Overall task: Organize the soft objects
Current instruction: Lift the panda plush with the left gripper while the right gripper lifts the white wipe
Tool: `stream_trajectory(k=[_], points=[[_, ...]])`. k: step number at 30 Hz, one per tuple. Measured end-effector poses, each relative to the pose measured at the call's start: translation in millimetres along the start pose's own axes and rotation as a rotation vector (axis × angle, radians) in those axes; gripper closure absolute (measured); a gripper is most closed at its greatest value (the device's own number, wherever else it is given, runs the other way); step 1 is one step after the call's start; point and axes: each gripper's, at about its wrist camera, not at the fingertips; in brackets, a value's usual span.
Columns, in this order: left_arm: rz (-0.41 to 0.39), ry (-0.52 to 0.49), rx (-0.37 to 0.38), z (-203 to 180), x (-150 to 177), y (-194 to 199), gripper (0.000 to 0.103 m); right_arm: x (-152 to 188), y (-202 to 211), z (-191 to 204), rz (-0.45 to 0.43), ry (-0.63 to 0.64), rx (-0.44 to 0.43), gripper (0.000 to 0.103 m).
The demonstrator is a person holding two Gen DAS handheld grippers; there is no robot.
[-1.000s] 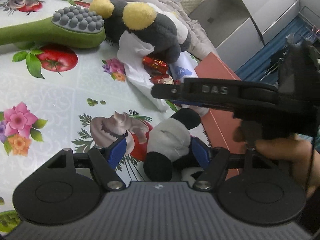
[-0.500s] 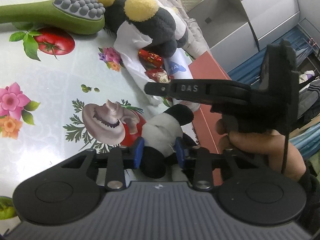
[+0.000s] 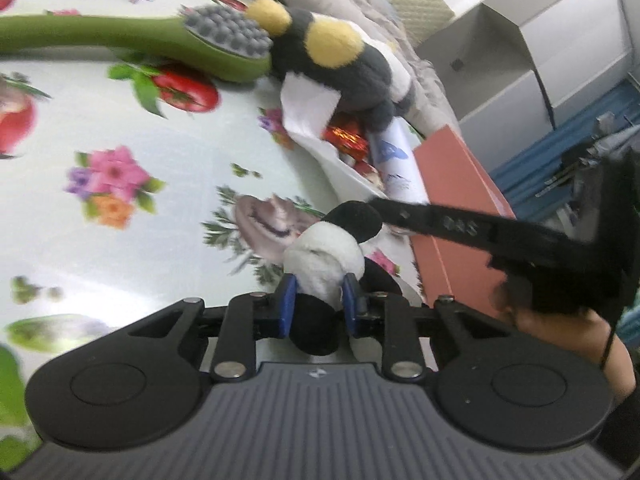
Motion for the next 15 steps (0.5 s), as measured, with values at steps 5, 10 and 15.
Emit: stream_trajectory(k=[5,10,15], points=[[-0.035,-0.01,-0.058,-2.9,-0.1,23.5,0.074,8.8,20.6,5.7,-0.013,0.004,-0.004,0.097],[-0.06,-0.003,-0.101,-2.2,3.7,46.3,0.074,19.1,40.5,12.7,-0.027,0.021,0.009,0.097],[-0.083,-0.031,-0.147,-6.9,10.5,68.0,0.074,35.2,58.1,18.0,-0.016,0.018,0.011,0.097]])
Point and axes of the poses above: each gripper's, at about its wrist camera, not at the fingertips, and y roughly against the way its jaws point, z to its left, x to its underside, and after that the axes turned 15 degrees about x, right-handed
